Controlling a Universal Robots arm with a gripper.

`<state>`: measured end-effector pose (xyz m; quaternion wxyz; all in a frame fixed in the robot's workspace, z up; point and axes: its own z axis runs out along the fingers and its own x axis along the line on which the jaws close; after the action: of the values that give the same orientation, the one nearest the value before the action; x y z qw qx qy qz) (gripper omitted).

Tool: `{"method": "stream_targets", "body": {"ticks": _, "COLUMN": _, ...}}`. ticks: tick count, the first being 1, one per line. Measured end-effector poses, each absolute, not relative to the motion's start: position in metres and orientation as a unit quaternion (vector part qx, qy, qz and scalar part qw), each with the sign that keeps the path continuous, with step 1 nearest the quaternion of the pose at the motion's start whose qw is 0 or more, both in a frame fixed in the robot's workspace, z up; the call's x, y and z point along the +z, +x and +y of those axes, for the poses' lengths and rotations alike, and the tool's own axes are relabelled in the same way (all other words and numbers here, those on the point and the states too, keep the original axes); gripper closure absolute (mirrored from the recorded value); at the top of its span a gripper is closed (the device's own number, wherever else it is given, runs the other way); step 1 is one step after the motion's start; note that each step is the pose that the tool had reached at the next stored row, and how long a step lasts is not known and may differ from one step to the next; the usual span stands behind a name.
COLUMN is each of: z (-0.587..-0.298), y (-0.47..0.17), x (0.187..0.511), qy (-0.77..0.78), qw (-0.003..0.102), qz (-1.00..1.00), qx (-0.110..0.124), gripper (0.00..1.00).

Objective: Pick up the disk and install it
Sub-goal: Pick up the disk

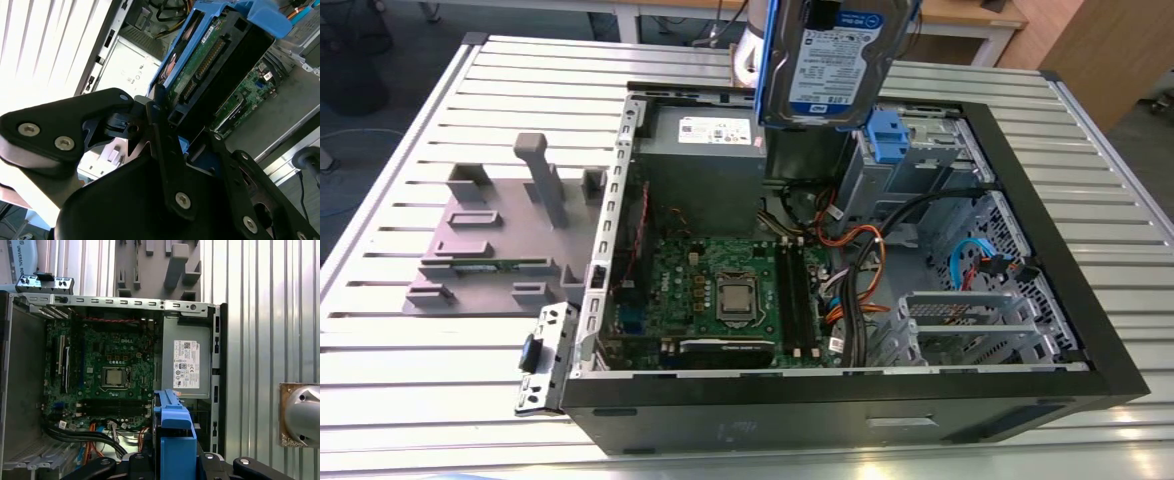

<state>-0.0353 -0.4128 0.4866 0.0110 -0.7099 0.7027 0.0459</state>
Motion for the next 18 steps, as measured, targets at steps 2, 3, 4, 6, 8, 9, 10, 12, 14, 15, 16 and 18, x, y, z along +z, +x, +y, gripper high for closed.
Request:
{"method": "stream_targets", "body": {"ticks": 2, "z": -0.4137, "y": -0.0353, "x": 0.4865, "qy": -0.71, "qw": 0.011, "qz": 0.703, "qx": 0.046, "gripper": 0.63}}
{"method": "stream_targets", "body": {"ticks": 3, "z": -0.4142, "y": -0.0353, "x": 0.4865, "qy": -0.71, "qw": 0.011, "qz": 0.703, "qx": 0.046, "gripper": 0.63}}
{"method": "stream_targets", "body": {"ticks": 4, "z": -0.4147, "y": -0.0353, "x": 0.4865, "qy": -0.71, "qw": 0.011, "qz": 0.703, "qx": 0.046, "gripper": 0.63}}
{"method": "stream_targets", "body": {"ticks": 6, "z": -0.4158, "y": -0.0353, "x": 0.4865, "qy": -0.71, "qw": 0.011, "qz": 0.703, "qx": 0.046, "gripper": 0.63}}
{"method": "stream_targets", "body": {"ticks": 8, "z": -0.4168, "y": -0.0353, "x": 0.4865, "qy": -0.71, "qw": 0.011, "qz": 0.703, "qx": 0.046, "gripper": 0.63}}
{"method": "stream_targets", "body": {"ticks": 9, "z": -0.4173, "y": -0.0353, "x": 0.4865, "qy": -0.71, "qw": 0.011, "qz": 0.703, "qx": 0.046, "gripper": 0.63}}
{"method": "stream_targets", "body": {"ticks": 10, "z": -0.4178, "y": -0.0353, "x": 0.4865, "qy": -0.71, "qw": 0.011, "qz": 0.703, "qx": 0.046, "gripper": 0.63}}
{"method": "stream_targets", "body": {"ticks": 12, "z": -0.4188, "y": -0.0353, "x": 0.4865, "qy": -0.71, "qw": 0.011, "qz": 0.703, "qx": 0.046, "gripper": 0.63}}
{"method": "stream_targets", "body": {"ticks": 14, "z": -0.4198, "y": -0.0353, "x": 0.4864, "qy": -0.71, "qw": 0.011, "qz": 0.703, "qx": 0.046, "gripper": 0.63}}
{"method": "stream_targets", "body": {"ticks": 15, "z": -0.4202, "y": -0.0353, "x": 0.4864, "qy": -0.71, "qw": 0.011, "qz": 0.703, "qx": 0.046, "gripper": 0.63}}
{"method": "stream_targets", "body": {"ticks": 16, "z": -0.4207, "y": -0.0353, "x": 0.4864, "qy": -0.71, "qw": 0.011, "qz": 0.703, "qx": 0.046, "gripper": 0.63}}
{"method": "stream_targets", "body": {"ticks": 18, "z": -0.4216, "y": -0.0353, "x": 0.4864, "qy": -0.71, "qw": 0.011, "qz": 0.703, "qx": 0.046, "gripper": 0.63}}
